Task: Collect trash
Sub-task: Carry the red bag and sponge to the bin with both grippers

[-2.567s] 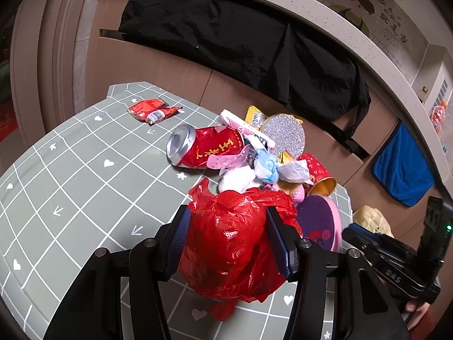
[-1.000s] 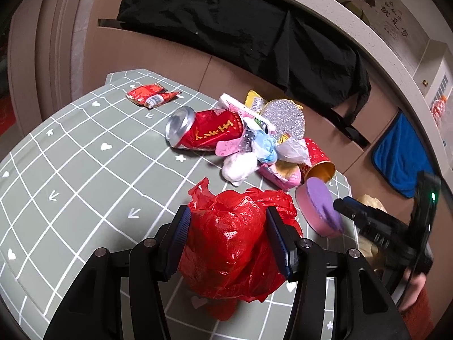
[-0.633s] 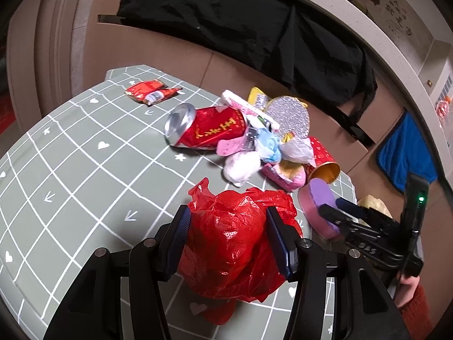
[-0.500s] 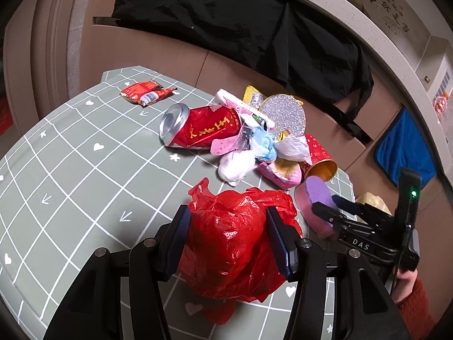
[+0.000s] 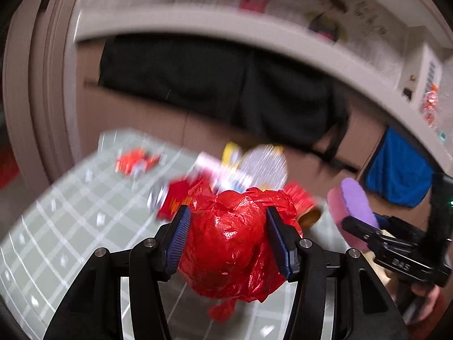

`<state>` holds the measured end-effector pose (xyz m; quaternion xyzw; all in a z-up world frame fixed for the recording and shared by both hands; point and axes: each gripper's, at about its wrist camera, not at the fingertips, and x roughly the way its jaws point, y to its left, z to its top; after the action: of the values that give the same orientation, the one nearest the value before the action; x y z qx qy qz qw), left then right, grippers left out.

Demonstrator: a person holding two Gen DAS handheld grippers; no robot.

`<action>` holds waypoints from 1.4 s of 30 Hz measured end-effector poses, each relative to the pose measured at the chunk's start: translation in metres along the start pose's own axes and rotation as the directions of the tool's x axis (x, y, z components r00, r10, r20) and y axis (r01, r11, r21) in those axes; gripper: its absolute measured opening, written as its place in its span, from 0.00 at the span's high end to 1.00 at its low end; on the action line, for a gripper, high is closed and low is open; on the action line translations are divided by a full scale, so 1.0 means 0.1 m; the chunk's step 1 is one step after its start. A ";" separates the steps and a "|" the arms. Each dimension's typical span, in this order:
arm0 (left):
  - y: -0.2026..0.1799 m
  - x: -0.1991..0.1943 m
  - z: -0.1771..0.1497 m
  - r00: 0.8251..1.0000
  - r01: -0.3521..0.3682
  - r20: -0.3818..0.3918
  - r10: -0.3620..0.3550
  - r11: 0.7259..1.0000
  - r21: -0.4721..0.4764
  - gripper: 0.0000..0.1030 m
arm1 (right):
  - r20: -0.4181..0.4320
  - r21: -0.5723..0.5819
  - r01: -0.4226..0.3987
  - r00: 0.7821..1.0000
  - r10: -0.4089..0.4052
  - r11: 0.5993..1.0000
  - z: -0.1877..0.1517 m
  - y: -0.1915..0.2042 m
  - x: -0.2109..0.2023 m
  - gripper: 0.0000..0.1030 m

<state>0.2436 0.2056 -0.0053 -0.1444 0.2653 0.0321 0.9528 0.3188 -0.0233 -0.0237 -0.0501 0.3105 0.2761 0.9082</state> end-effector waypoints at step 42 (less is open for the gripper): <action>-3.25 1.11 -0.36 0.837 0.535 -0.255 -0.485 0.822 0.192 0.30 | 0.147 0.404 0.239 0.936 -0.321 0.883 -0.69 -2.62 -1.65 0.41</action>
<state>0.3655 -0.1178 -0.0082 -0.0886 0.3103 -0.2737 0.9060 0.3129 -0.3398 -0.0022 0.1112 0.2497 0.0797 0.9586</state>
